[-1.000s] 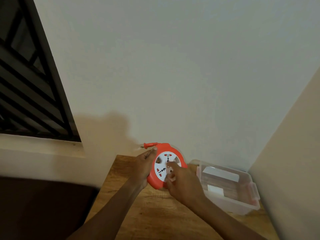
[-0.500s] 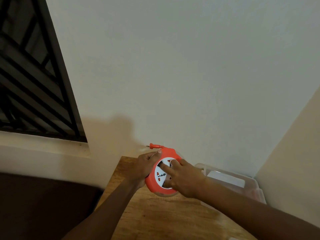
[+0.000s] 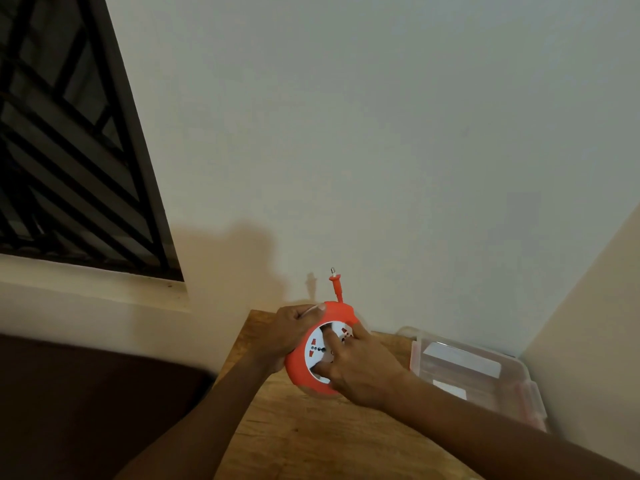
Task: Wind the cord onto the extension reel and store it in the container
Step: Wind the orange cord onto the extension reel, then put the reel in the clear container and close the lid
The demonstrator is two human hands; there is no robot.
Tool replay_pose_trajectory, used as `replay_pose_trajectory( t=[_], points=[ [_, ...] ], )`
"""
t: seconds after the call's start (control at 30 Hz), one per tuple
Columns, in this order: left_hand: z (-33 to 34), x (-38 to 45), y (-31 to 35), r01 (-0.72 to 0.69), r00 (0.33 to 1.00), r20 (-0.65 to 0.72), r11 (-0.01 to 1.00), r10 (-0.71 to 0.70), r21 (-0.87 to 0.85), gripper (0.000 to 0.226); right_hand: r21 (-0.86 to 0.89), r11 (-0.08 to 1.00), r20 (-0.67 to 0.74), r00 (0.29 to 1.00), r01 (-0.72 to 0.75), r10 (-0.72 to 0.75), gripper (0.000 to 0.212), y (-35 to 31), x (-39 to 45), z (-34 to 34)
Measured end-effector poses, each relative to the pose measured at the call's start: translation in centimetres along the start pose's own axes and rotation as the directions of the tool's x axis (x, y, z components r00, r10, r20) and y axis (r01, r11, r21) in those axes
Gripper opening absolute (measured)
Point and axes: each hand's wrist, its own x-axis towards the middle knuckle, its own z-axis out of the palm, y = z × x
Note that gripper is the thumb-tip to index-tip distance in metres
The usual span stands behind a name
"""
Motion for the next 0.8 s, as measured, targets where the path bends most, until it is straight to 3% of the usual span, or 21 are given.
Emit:
replay_pose_trajectory(
  t=[0.13,0.23,0.27,0.3,0.33,0.4,0.43,0.47,0.63,0.8],
  points=[
    [-1.3,-0.1,-2.1,0.051,0.999,-0.015,0.996,-0.052,-0.067,0.028,0.311,0.950,-0.107,0.991,-0.038,0.075,0.045,-0.6,-0.3,1.7],
    [-3.0,-0.1,-4.8,0.119,0.993,-0.001,0.973,-0.121,-0.197,0.040,0.630,0.756,-0.210,0.898,-0.179,0.387,0.044,-0.9,-0.3,2.9],
    [-3.4,-0.1,-5.8,0.168,0.985,0.005,0.952,-0.173,-0.254,0.044,0.738,0.618,-0.159,0.821,-0.270,0.549,0.044,-1.2,0.1,3.4],
    [-3.8,-0.2,-6.6,0.210,0.976,0.007,0.931,-0.218,-0.298,0.047,0.842,0.409,-0.023,0.733,-0.353,0.680,0.042,-1.5,0.5,3.8],
    [-4.1,-0.1,-7.4,0.241,0.967,0.004,0.912,-0.254,-0.331,0.050,0.911,0.127,0.181,0.656,-0.393,0.732,0.038,-1.9,1.0,4.1],
    [-4.5,-0.1,-8.4,0.282,0.951,-0.007,0.878,-0.309,-0.386,0.051,0.804,-0.484,0.587,0.595,-0.346,0.549,0.031,-3.3,2.1,5.0],
    [-4.7,-0.1,-8.7,0.292,0.944,-0.027,0.871,-0.328,-0.396,0.048,0.697,-0.644,0.675,0.592,-0.316,0.440,0.032,-4.0,2.6,5.6],
    [-4.9,-0.1,-8.8,0.290,0.938,-0.070,0.876,-0.341,-0.385,0.043,0.652,-0.700,0.699,0.589,-0.291,0.406,0.032,-4.7,3.1,6.3],
    [-6.6,0.4,-10.3,0.245,0.908,-0.295,0.949,-0.296,-0.198,0.022,0.659,-0.704,0.701,0.554,-0.265,0.449,0.035,-6.1,5.9,8.7],
    [-8.3,0.8,-12.8,0.325,0.893,-0.304,0.943,-0.331,-0.071,0.013,0.676,-0.658,0.719,0.494,-0.333,0.488,0.040,-7.2,8.4,10.8]
  ],
)
